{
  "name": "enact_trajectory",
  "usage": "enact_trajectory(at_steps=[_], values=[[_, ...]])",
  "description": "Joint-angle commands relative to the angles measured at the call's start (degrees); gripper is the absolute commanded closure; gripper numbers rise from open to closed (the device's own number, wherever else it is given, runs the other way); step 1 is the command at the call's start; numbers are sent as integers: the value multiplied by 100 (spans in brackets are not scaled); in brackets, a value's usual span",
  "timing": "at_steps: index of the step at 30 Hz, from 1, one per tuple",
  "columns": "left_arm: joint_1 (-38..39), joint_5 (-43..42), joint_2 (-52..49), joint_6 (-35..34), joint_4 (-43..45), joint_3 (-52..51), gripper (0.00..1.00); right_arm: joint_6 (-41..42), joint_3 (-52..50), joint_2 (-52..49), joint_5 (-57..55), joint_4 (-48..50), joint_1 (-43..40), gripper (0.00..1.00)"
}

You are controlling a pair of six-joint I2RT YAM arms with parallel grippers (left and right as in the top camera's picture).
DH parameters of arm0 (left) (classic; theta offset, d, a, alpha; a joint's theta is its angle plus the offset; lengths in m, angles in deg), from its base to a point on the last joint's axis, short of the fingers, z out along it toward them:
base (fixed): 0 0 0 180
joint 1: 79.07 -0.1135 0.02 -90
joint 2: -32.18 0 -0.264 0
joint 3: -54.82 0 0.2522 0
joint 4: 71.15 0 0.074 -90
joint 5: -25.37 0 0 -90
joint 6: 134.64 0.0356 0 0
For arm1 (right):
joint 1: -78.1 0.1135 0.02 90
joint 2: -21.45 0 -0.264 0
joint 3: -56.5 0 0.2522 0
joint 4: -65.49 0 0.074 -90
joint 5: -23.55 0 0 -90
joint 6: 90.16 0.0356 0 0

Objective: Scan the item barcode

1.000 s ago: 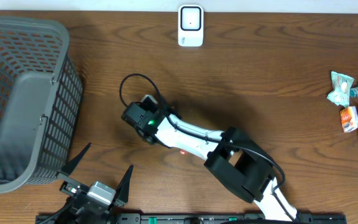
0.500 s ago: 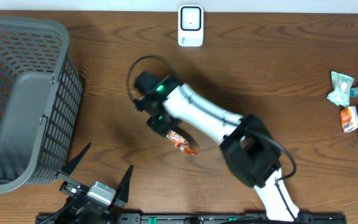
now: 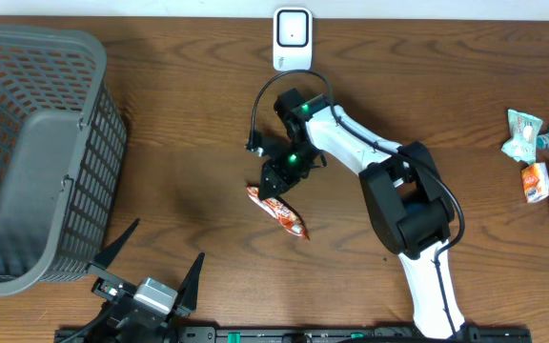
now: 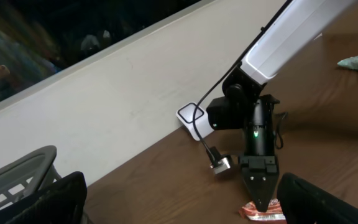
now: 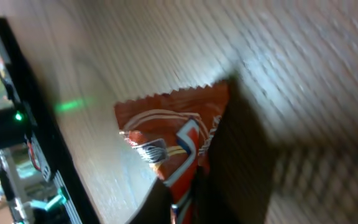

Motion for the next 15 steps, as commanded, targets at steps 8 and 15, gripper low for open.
enact_trajectory(at_steps=[8,15], values=[[22,9,42,57,20,-13,2,343,-13,-50,-334,415,-284,73],[22,9,42,57,20,-13,2,890,275,-28,-2052,437,-319,70]])
